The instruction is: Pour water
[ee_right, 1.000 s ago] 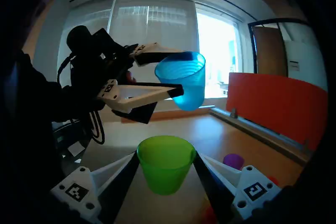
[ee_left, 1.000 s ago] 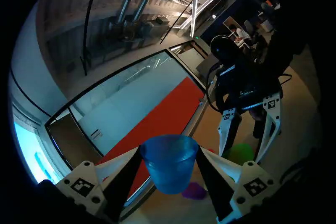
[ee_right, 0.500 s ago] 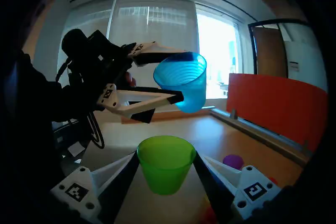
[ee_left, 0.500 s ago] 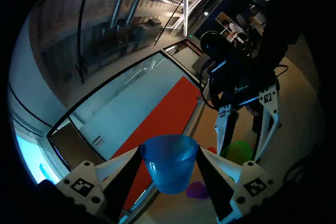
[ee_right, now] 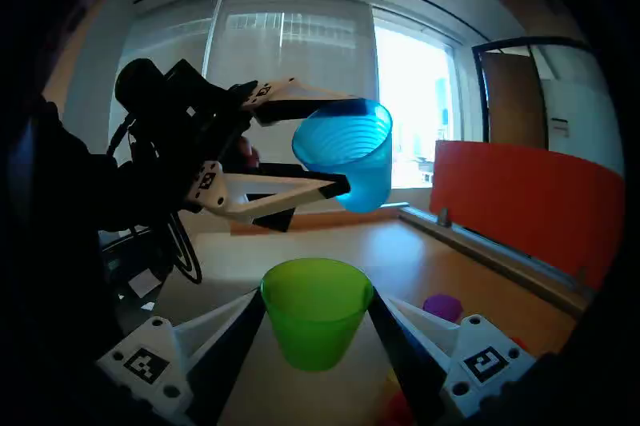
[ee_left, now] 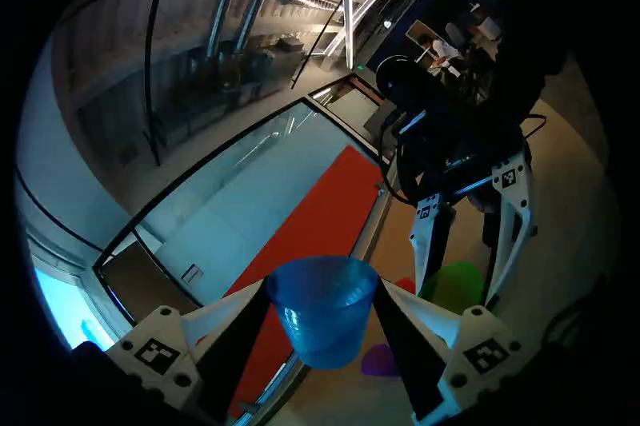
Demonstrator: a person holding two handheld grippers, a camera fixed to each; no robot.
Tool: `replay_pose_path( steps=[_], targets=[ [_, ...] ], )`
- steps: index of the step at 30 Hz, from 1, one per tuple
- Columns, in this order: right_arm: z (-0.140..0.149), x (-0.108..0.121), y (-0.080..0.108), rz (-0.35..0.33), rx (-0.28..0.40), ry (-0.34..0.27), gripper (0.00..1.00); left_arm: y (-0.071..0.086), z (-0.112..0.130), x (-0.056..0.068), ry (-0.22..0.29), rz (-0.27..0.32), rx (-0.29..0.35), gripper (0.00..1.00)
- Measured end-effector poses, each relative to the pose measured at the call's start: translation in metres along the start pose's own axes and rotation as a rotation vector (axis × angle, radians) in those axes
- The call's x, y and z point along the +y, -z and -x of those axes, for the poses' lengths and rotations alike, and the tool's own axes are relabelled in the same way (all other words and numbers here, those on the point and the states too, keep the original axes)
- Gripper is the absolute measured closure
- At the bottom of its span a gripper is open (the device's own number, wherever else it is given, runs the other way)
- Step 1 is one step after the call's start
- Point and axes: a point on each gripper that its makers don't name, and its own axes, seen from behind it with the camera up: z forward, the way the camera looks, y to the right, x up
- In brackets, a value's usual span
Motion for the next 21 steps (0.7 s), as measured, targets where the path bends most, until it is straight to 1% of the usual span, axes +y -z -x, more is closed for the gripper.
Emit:
replay_pose_path(
  steps=[21],
  targets=[
    [-0.0009,-0.0019,-0.0013,-0.004,-0.001,0.004,0.07,0.0006,0.005,0.0009,-0.038,-0.002,-0.004,0.13]
  ],
)
